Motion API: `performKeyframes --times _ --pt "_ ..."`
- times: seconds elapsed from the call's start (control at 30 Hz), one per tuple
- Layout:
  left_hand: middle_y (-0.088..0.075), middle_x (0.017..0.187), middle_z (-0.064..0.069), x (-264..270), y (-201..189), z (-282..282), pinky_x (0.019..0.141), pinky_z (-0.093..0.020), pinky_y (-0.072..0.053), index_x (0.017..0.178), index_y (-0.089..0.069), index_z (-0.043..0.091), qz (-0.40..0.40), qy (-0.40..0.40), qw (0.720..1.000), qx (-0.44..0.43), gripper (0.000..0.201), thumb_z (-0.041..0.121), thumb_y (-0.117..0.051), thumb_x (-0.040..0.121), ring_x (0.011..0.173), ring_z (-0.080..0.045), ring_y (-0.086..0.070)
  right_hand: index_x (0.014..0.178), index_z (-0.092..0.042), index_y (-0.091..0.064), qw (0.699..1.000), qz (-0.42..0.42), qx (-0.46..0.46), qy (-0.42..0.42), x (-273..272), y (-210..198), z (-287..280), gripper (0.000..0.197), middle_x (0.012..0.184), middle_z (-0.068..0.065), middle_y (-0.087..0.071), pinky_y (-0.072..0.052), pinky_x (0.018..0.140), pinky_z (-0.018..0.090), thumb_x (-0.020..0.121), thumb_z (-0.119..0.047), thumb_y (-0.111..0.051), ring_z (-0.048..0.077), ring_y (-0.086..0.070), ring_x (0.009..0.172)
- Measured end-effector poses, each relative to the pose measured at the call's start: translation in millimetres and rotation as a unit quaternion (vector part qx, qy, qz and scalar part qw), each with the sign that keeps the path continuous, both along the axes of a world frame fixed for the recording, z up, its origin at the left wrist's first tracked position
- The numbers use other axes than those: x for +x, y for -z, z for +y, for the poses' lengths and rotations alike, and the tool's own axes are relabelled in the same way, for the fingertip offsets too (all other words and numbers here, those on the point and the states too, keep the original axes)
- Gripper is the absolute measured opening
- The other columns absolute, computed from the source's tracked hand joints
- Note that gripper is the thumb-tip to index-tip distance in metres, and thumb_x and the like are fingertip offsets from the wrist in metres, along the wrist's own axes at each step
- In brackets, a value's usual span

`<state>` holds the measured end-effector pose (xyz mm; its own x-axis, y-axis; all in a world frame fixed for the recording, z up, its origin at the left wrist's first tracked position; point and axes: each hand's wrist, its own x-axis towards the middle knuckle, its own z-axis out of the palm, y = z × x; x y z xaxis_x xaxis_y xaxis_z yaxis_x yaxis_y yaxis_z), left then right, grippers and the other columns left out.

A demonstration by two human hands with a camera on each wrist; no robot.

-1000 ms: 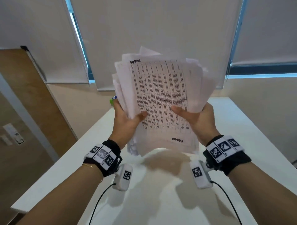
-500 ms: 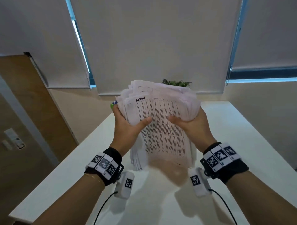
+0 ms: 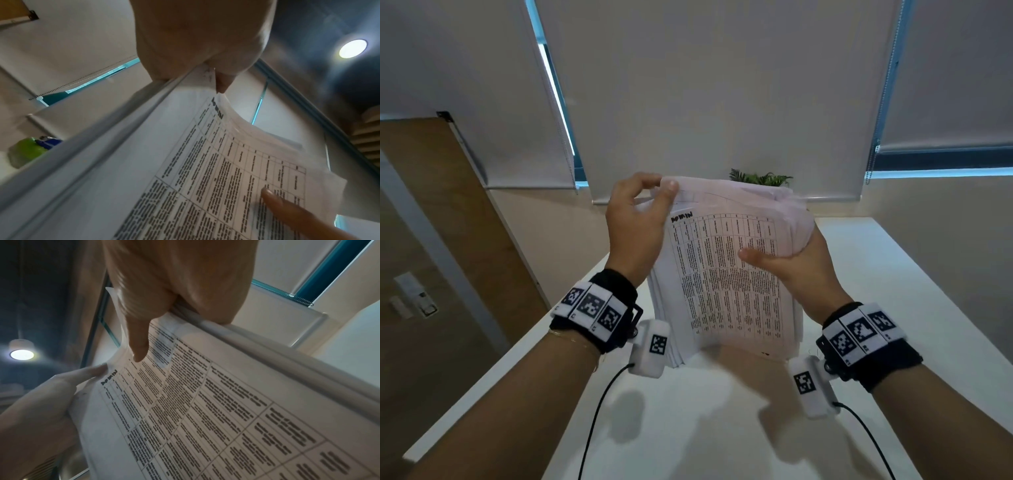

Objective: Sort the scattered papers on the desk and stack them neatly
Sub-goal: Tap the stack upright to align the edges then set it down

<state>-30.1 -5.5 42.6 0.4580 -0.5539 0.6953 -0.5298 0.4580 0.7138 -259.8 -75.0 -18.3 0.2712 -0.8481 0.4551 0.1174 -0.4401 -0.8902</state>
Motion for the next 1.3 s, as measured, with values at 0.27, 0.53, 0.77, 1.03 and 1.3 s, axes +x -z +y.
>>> performKeyframes --times 0.27,0.53,0.77,1.03,1.3 --pt "-0.065 0.106 0.001 1 0 2 0.077 -0.036 -0.056 0.099 -0.06 0.029 0.096 0.033 0.995 -0.02 0.026 0.004 -0.055 0.092 0.09 -0.012 -0.063 0.129 -0.028 -0.052 1.0 0.015 0.006 -0.004 -2 0 -3 0.08 0.118 0.001 -0.073 -0.064 0.085 0.053 0.064 -0.028 -0.099 0.019 -0.074 0.108" --pt "-0.059 0.127 -0.007 15 14 9 0.096 -0.044 -0.058 0.114 -0.06 0.032 0.074 0.063 0.995 0.018 0.026 0.036 -0.07 0.09 0.116 -0.017 -0.063 0.127 -0.022 -0.059 1.0 0.028 0.005 0.0 -2 4 -9 0.069 0.117 0.0 -0.076 -0.063 0.088 0.051 0.069 -0.028 -0.096 0.017 -0.075 0.108" --pt "-0.069 0.136 -0.005 21 67 22 0.098 -0.049 -0.06 0.151 -0.04 0.019 0.103 0.235 0.952 0.166 0.081 0.015 -0.084 0.084 0.125 -0.027 -0.069 0.118 -0.017 -0.072 1.0 -0.01 -0.001 0.017 -7 8 -3 0.04 0.11 -0.001 -0.079 -0.062 0.091 0.048 0.081 -0.019 -0.087 0.015 -0.076 0.103" --pt "-0.073 0.119 0.0 -7 66 16 0.087 -0.041 -0.065 0.131 -0.048 0.019 0.206 0.108 0.971 0.058 0.066 0.024 -0.09 0.081 0.105 -0.019 -0.076 0.122 -0.022 -0.066 1.0 0.008 -0.004 -0.006 4 3 1 0.054 0.113 0.002 -0.077 -0.064 0.085 0.047 0.074 -0.023 -0.093 0.018 -0.076 0.104" --pt "-0.056 0.133 0.007 -8 61 23 0.096 -0.038 -0.063 0.122 -0.024 0.038 0.069 0.098 0.99 0.071 0.064 0.028 -0.079 0.093 0.113 -0.005 -0.069 0.132 -0.012 -0.062 0.993 0.027 -0.007 -0.117 -8 -1 5 0.063 0.118 0.006 -0.077 -0.063 0.086 0.035 0.075 -0.011 -0.09 0.019 -0.075 0.109"
